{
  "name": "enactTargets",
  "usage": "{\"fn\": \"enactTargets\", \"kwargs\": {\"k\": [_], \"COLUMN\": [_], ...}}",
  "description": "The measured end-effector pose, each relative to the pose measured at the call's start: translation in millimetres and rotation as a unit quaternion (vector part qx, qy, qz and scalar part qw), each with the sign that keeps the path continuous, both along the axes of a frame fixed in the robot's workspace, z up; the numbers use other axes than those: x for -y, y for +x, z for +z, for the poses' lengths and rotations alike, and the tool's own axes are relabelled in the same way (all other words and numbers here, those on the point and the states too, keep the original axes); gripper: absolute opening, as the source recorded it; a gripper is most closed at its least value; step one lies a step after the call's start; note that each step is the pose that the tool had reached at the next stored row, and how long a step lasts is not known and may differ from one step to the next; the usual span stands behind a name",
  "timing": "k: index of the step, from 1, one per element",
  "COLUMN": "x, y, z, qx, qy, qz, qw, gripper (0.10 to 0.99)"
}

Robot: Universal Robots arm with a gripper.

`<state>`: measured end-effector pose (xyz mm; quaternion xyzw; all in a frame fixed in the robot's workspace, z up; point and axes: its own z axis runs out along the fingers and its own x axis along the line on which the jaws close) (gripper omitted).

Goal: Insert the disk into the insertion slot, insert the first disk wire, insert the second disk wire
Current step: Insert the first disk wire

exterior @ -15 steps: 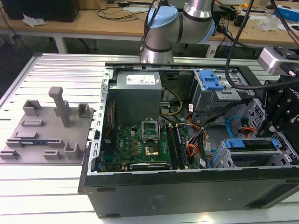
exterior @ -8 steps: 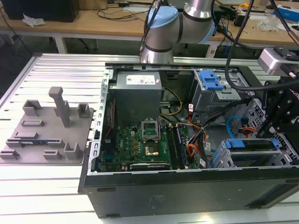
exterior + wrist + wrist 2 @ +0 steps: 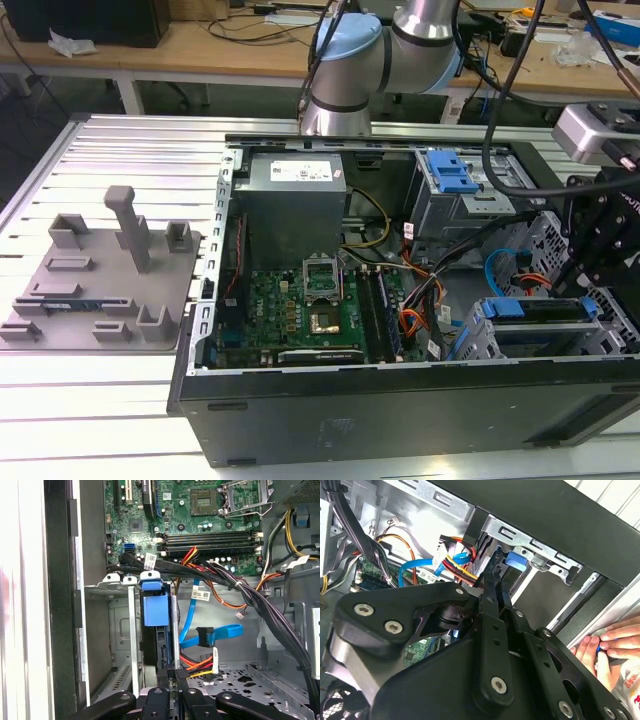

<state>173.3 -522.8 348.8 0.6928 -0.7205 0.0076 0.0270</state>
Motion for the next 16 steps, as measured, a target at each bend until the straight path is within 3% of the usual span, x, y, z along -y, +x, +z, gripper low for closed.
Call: {"fn": "enactTargets", "kwargs": {"k": [16], "x": [0.5], "y": [1.2], "z": [-1.5], "qx": [-0.0002], "qy": [0.0], "qz": [0.01], "qw": [1.0], "gripper": [0.165]}}
